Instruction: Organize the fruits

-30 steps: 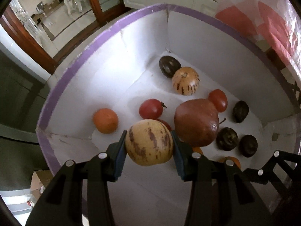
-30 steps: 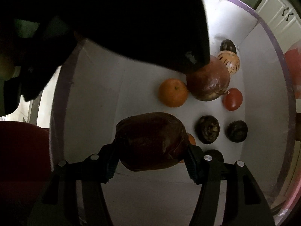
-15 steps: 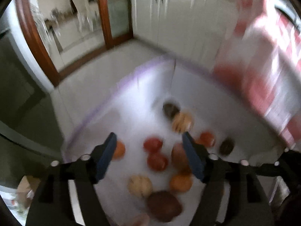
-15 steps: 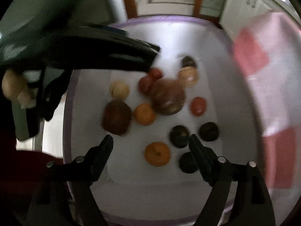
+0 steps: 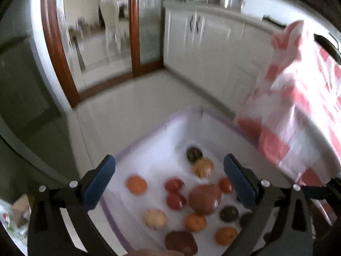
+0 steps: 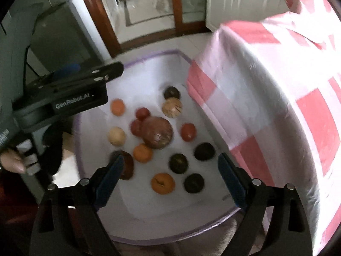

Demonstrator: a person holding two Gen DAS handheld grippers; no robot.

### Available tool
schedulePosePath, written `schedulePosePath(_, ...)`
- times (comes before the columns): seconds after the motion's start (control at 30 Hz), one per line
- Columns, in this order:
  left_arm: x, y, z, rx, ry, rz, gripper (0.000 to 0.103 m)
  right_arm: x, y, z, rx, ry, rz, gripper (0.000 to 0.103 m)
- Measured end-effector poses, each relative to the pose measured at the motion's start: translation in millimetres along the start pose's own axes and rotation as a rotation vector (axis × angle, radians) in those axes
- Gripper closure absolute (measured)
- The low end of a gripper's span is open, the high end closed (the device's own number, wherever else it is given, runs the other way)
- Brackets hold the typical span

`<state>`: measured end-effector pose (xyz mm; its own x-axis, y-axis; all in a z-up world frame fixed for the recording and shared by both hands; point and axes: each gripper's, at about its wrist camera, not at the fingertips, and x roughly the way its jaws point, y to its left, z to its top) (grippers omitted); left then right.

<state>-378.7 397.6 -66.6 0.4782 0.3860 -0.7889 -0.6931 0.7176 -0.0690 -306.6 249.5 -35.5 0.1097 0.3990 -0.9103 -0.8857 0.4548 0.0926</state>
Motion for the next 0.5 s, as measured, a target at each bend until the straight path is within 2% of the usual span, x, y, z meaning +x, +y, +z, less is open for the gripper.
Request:
schedulePosePath(0.1,19.6,-3.2,-7.7,-0.005,0.095,0.001,0.002,13.8,-0.6,-4.8,0.003,0.031,-0.041,0.016)
schedulePosePath(0.2,30.3,-1.8,-18.1,-0.01,0.151,-0.012,0.002,29.6,-2.5,-10.4,0.01,0.078,-0.064,0.016)
schedulePosePath(0.33,34.8,-3.6,-25.1,0.003,0.172,-0.006,0.002,41.3,-0.4,-14.8,-0.002,0.114,-0.066,0.016)
schedulePosePath(0.5,37.5,-7.8,-26.4,0.013,0.182,-0.012,0.002,44.5,0.8,-14.2,-0.005,0.115,-0.068,0.016)
